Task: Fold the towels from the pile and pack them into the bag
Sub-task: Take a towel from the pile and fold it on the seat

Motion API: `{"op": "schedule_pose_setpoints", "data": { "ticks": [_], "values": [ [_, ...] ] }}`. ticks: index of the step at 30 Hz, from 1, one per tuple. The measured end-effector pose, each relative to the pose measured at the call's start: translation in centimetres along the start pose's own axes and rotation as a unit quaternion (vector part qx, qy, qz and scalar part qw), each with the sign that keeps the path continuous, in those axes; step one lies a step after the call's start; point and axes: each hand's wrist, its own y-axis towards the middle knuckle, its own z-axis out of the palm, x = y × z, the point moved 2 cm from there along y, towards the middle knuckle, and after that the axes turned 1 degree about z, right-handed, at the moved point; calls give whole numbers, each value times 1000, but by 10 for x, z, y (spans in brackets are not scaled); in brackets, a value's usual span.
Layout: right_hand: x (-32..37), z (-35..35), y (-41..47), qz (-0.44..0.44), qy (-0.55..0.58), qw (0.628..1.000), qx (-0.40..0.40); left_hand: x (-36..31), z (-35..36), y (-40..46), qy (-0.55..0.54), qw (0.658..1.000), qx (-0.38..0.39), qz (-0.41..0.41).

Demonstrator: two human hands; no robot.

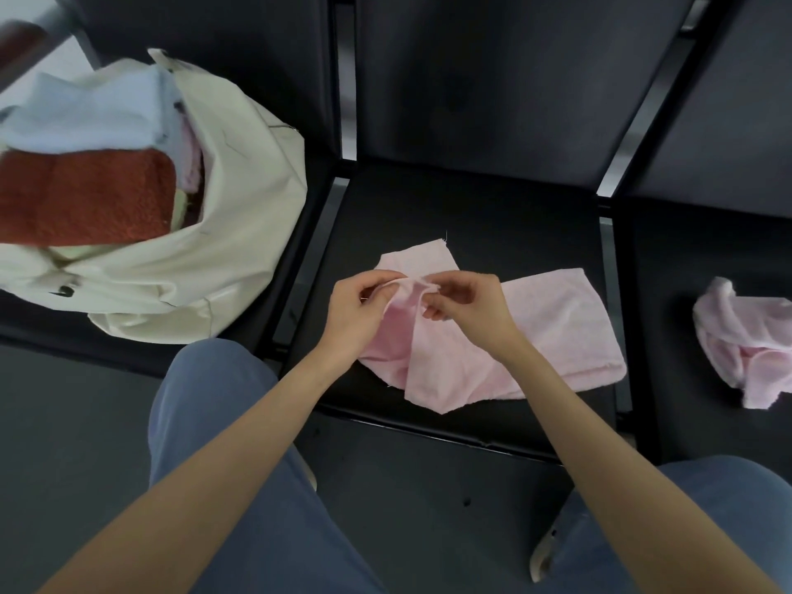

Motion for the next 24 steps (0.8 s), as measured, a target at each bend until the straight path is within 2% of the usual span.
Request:
{"op": "schedule_pose_setpoints", "data": {
  "ticks": [7,15,24],
  "values": [
    [20,-12,-18,-32,4,999,-28,-4,-22,-1,118,993,-13,21],
    [62,-49,-41,-101,-34,986,-128,-40,-42,-5,148,986,16,82],
    [85,-110,-72,-115,-40,952,-279,-55,-66,0,143,989,1,34]
  ]
}}
